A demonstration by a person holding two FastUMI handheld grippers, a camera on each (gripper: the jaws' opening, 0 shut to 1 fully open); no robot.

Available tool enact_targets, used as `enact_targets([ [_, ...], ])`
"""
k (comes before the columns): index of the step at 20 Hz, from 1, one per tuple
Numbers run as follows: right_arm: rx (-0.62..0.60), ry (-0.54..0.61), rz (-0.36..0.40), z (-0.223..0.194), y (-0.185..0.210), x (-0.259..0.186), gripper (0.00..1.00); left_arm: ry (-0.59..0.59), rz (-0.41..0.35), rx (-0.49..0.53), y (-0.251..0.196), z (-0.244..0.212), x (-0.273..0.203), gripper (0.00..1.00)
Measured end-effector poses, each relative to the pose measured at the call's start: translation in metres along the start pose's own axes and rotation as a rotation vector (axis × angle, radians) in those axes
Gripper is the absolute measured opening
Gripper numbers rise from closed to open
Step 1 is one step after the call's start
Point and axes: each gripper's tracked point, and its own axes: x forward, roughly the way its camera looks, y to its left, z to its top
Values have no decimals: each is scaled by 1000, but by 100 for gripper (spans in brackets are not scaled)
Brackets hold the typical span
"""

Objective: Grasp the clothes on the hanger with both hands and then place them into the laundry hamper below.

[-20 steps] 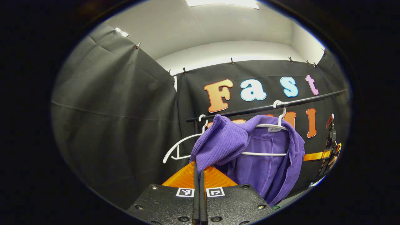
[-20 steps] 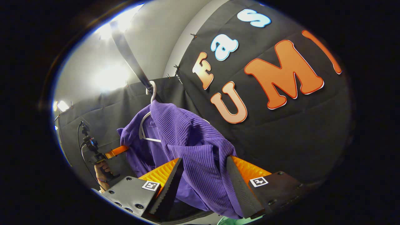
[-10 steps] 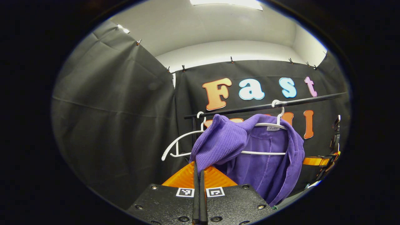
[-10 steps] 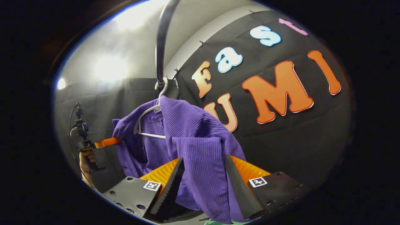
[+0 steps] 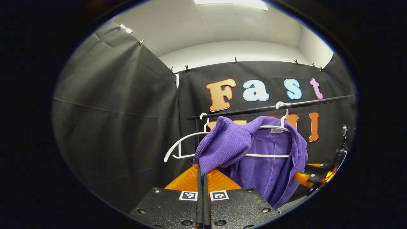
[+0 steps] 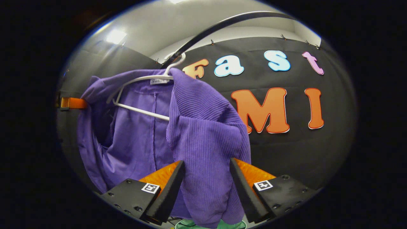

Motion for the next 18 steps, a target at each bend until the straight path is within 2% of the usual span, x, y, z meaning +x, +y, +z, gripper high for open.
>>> enact_targets([
  [3,107,37,22,-6,-1,18,39,-8,8,14,3,4,2,1],
  [5,192,51,91,2,-3,20,8,-22,23,28,6,8,5,1],
  [8,295,47,175,27,-26,16,8,-76,57,49,13,22,11,1],
  [12,483,-7,298,87,-66,7,7,-149,75,35,28,44,28,1],
  [16,561,-61,342,138,-101,10,7,-185,107,15,48,55,58,1],
  [18,597,-90,328,158,-118,16,7,-156,112,17,48,44,68,1],
])
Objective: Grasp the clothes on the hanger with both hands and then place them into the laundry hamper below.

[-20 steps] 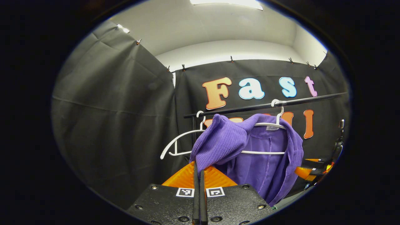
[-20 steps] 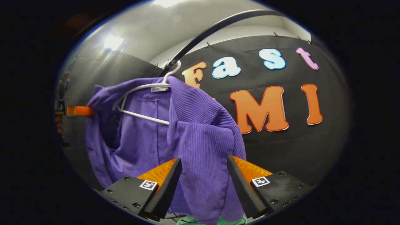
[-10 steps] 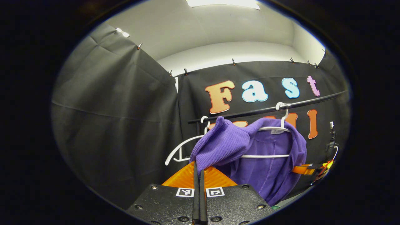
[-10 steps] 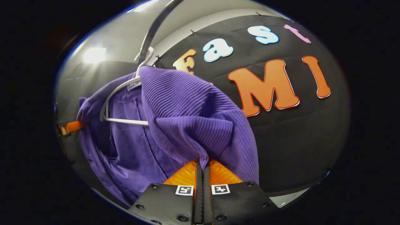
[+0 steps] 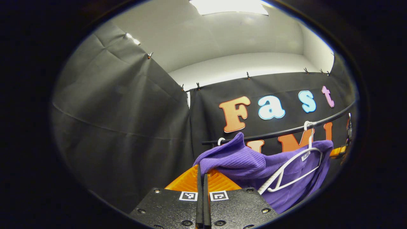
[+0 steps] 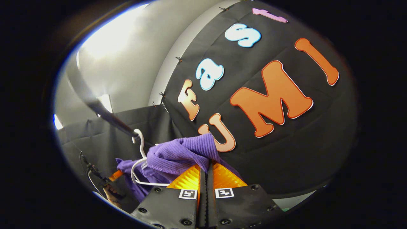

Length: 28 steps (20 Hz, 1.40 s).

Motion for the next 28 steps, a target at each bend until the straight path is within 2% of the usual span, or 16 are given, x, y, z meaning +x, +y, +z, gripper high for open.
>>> enact_targets([
  [3,17,-61,-45,30,-19,1,7,52,-27,0,-12,-25,5,1],
  [6,-2,-80,-137,38,-57,4,7,121,-72,-41,-32,-58,7,1],
  [11,-28,-16,-249,4,-98,2,7,211,-105,-91,-43,-112,-3,0],
  [16,-85,88,-329,-58,-125,-18,7,289,-149,-160,-52,-156,-29,1],
  [20,-79,141,-330,-100,-118,-37,7,301,-143,-140,-58,-171,-47,1],
  [28,-111,222,-288,-177,-74,-87,7,289,-294,-151,-122,-177,-85,1],
])
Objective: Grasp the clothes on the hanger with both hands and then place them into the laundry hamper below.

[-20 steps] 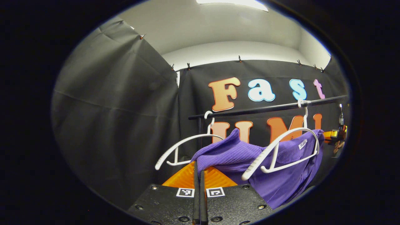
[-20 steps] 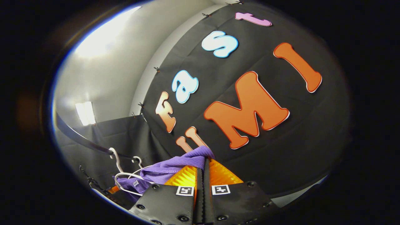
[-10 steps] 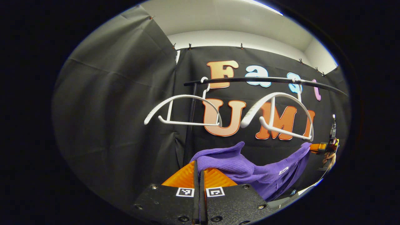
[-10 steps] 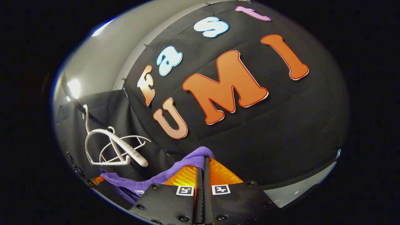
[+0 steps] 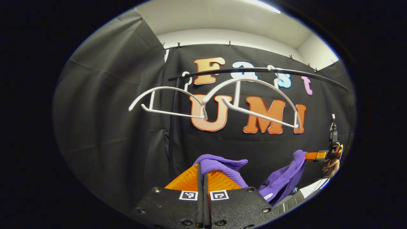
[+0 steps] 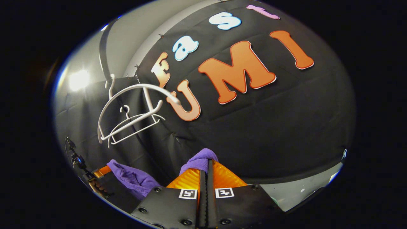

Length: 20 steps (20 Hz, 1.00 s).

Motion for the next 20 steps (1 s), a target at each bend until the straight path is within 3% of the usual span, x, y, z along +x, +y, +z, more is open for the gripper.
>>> enact_targets([
  [11,-86,31,-98,-94,-14,-31,8,108,-171,-76,-113,-97,3,1],
  [14,-90,55,-157,-128,-39,-34,8,168,-188,-109,-130,-141,5,1],
  [20,-139,126,-331,-199,-105,-28,7,357,-170,-60,-156,-241,14,1],
])
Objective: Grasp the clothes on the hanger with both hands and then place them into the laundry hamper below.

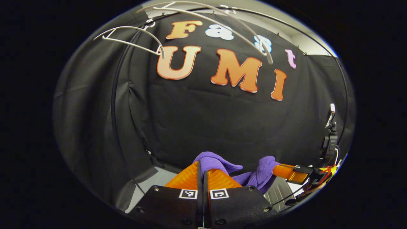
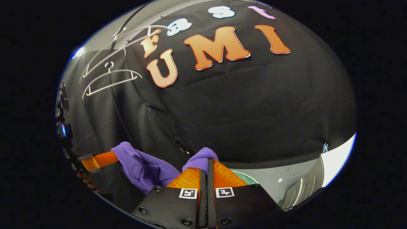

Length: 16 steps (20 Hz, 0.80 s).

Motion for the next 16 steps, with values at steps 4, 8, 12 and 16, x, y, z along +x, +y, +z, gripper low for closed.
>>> enact_targets([
  [4,-12,94,-91,-62,-29,15,8,121,30,0,-4,-59,28,1],
  [8,32,188,-148,-132,-50,19,8,222,54,-18,1,-126,40,1],
  [12,27,286,-178,-184,-64,34,8,360,63,-44,-3,-193,57,1],
  [16,14,378,-191,-220,-70,63,8,500,76,-63,-6,-252,62,2],
])
